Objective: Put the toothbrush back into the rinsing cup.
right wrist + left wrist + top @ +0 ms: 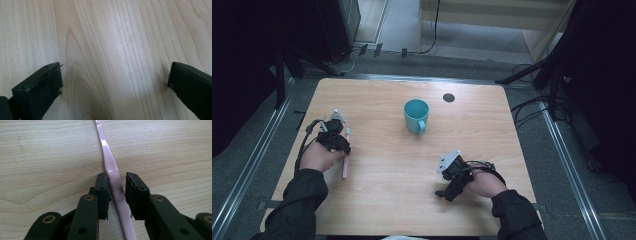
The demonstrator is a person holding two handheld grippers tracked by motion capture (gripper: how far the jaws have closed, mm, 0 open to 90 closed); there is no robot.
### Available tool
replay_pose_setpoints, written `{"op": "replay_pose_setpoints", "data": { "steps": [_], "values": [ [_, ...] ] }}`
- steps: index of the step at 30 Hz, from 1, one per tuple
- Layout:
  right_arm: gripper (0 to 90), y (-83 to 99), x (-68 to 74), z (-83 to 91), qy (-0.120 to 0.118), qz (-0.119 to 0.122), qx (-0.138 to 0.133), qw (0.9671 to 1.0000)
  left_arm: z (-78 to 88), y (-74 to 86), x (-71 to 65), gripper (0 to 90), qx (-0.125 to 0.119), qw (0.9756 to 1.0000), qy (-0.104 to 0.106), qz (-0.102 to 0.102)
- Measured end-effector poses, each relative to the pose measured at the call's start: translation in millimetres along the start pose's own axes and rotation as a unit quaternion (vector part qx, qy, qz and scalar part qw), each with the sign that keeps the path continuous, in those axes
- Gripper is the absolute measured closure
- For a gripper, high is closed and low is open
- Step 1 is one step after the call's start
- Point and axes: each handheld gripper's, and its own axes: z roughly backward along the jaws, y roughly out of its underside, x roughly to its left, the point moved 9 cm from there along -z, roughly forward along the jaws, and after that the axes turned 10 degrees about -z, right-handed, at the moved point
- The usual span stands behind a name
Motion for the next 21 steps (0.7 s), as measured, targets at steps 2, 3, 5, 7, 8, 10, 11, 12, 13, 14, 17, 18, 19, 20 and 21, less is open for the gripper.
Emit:
{"op": "replay_pose_setpoints", "data": {
  "steps": [2, 3, 5, 7, 8, 10, 11, 12, 13, 14, 17, 18, 19, 20, 21],
  "values": [
    [0.0, 0.0, 0.0, 0.0, 0.000, 0.000, 0.000, 1.0000, -0.6, 0.5, 0.1, 72.0, 0.004, 1.0000, -0.002, -0.003],
    [0.0, 0.0, 0.0, 0.0, 0.000, 0.000, -0.001, 1.0000, -1.0, 0.6, 0.1, 72.1, 0.005, 1.0000, -0.001, -0.002],
    [0.0, -0.1, -0.4, 0.1, 0.001, 0.001, -0.001, 1.0000, -1.6, 0.9, 0.0, 72.1, 0.006, 1.0000, 0.000, 0.000],
    [0.0, 0.1, 0.0, 0.0, 0.000, 0.000, 0.000, 1.0000, -2.5, 1.2, 0.6, 72.1, 0.007, 1.0000, -0.003, 0.000],
    [0.0, 0.0, 0.0, 0.0, 0.000, 0.000, -0.001, 1.0000, -2.7, 1.5, 0.5, 72.5, 0.009, 1.0000, -0.003, -0.001],
    [0.0, -0.1, -0.3, 0.1, 0.001, 0.000, -0.001, 1.0000, -2.8, 1.3, 0.3, 73.2, 0.009, 1.0000, -0.002, -0.004],
    [0.0, -0.1, -0.4, 0.1, 0.001, 0.001, -0.001, 1.0000, -2.8, 1.3, 0.2, 73.6, 0.009, 0.9999, -0.002, -0.004],
    [0.0, -0.1, -0.4, 0.1, 0.001, 0.001, -0.001, 1.0000, -2.8, 1.3, 0.6, 73.6, 0.009, 0.9999, -0.004, -0.006],
    [0.0, -0.1, -0.4, 0.1, 0.001, 0.001, -0.001, 1.0000, -2.9, 1.4, 0.7, 74.0, 0.009, 0.9999, -0.005, -0.007],
    [0.0, -0.1, -0.4, 0.1, 0.001, 0.001, -0.001, 1.0000, -3.0, 1.5, 0.8, 75.1, 0.009, 0.9999, -0.005, -0.008],
    [0.0, 0.0, -0.3, 0.1, 0.001, 0.001, -0.001, 1.0000, -3.1, 1.8, 0.8, 76.7, 0.009, 0.9999, -0.005, -0.007],
    [0.0, 0.0, -0.3, 0.1, 0.002, 0.001, -0.001, 1.0000, -3.2, 1.7, 1.2, 77.2, 0.009, 0.9999, -0.006, -0.008],
    [0.0, 0.0, -0.3, 0.1, 0.001, 0.000, -0.001, 1.0000, -3.1, 1.9, 1.4, 77.7, 0.010, 0.9999, -0.006, -0.010],
    [0.0, 0.0, -0.3, 0.1, 0.001, 0.000, -0.001, 1.0000, -3.0, 1.9, 1.2, 78.0, 0.011, 0.9999, -0.005, -0.009],
    [0.0, 0.0, -0.3, 0.1, 0.001, 0.000, -0.001, 1.0000, -3.0, 1.8, 1.3, 78.1, 0.012, 0.9999, -0.004, -0.009]
  ]
}}
